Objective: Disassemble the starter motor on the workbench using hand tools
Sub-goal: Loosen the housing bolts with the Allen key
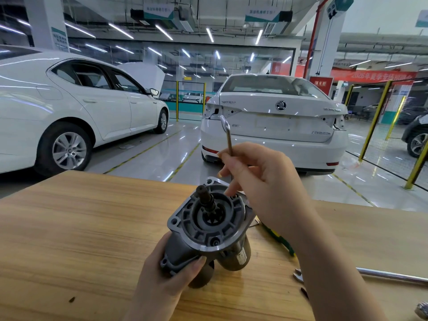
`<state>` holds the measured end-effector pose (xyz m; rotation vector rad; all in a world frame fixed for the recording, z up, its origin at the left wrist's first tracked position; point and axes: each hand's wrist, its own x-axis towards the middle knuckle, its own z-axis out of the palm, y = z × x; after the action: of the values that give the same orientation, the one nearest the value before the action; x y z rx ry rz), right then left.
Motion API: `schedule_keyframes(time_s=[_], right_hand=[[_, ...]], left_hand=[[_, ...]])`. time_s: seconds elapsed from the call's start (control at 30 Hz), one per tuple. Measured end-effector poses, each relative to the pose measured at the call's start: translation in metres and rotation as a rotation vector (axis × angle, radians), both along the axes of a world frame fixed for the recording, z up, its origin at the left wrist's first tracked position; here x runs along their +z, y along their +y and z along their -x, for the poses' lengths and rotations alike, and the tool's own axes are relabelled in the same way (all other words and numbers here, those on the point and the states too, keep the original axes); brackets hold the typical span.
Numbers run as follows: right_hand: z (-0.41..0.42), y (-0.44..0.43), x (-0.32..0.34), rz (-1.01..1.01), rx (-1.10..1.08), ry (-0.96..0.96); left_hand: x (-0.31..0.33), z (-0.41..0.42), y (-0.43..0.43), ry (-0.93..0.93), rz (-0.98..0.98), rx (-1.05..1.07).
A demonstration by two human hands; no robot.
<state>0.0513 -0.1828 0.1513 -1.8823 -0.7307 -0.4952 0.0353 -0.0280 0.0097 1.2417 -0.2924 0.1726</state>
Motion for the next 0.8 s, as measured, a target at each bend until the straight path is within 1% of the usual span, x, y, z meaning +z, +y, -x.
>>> schedule_keyframes(time_s=[0.23,0.43,0.53,0.63,0.8], right_hand=[[0.0005,-0.0001,-0.0012,-0.036,-0.119,-0.018],[0.0002,-0.0019,-0.0001,0.053,-0.066,-0.037],[-0.0003,-0.0008,-0.0001,0.061,-0.042,-0.005],[-0.0001,-0.0007,-0.0005,0.076,-0.070,0.014],[0.0012,-0.0031,-0.0001,0.058,-0.146,-0.027]], left_hand=[[0.0001,0.0004,-0.0005,-0.005,-0.005,-0.002],[-0.0015,0.0005,0.0017,0.008,-0.039,-0.001],[-0.0027,-0.0004,0.0016,-0.002,-0.033,0.005],[-0.0030,-0.0010,0.0005,-0.010,-0.001,0.000],[-0.0001,0.0007,-0.0011,-0.011,0.029,-0.014]])
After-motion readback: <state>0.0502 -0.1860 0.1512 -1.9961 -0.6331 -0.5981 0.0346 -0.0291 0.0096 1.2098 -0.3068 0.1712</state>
